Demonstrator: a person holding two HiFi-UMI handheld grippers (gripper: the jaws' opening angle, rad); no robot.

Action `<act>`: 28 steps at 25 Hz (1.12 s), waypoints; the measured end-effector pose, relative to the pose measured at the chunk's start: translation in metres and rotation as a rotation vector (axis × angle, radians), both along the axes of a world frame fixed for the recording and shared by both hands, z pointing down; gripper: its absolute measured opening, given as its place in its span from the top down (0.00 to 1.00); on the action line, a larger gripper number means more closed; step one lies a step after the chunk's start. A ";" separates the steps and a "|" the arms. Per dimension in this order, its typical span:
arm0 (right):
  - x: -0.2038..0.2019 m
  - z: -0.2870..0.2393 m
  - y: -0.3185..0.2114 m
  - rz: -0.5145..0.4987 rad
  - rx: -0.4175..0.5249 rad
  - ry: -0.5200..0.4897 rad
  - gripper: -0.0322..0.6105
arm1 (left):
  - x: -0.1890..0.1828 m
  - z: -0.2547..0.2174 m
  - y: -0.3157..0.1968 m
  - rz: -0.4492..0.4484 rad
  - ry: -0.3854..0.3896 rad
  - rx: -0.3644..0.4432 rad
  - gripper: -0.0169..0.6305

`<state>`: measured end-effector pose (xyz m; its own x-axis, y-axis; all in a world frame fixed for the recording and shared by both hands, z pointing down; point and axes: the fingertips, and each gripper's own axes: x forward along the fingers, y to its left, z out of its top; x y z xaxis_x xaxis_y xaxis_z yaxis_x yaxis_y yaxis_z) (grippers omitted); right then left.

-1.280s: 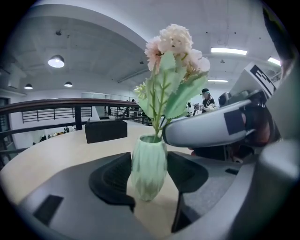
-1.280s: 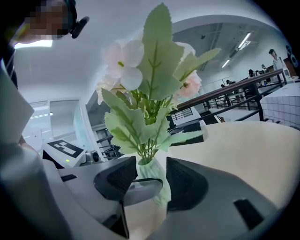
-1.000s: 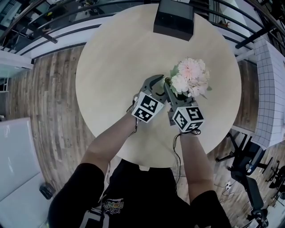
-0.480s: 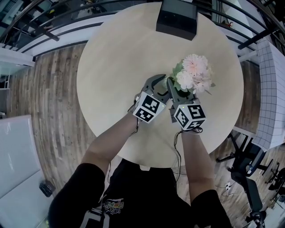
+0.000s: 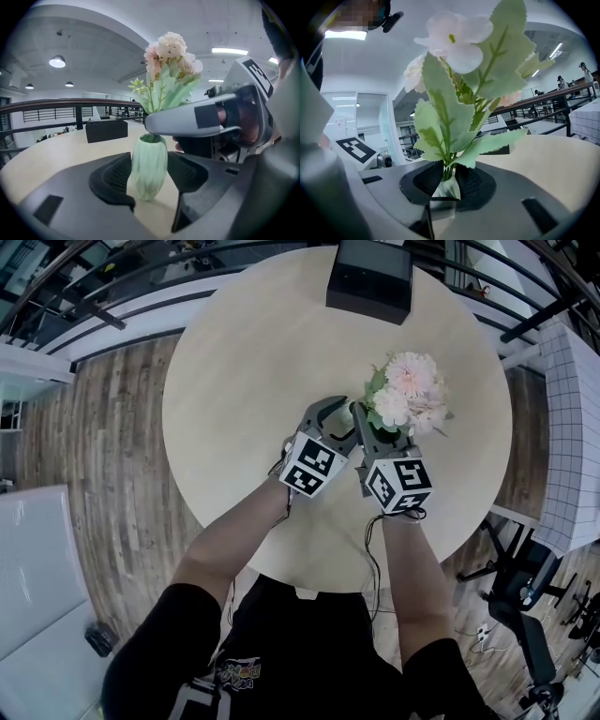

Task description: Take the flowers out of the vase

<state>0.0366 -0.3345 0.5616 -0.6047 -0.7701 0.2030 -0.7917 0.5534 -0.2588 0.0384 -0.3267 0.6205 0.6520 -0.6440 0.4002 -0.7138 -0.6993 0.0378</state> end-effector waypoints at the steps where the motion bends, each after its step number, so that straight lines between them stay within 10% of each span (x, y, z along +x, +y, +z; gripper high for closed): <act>1: 0.001 -0.001 0.000 0.002 0.000 -0.004 0.81 | 0.000 0.000 0.000 0.000 -0.002 0.000 0.59; 28: 0.037 -0.107 0.007 0.076 0.030 -0.172 0.82 | -0.005 -0.012 0.008 -0.024 -0.030 -0.017 0.59</act>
<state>0.0738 -0.3273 0.4550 -0.5684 -0.8190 0.0778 -0.7770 0.5033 -0.3781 0.0332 -0.3185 0.6087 0.6238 -0.6527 0.4300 -0.7317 -0.6811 0.0276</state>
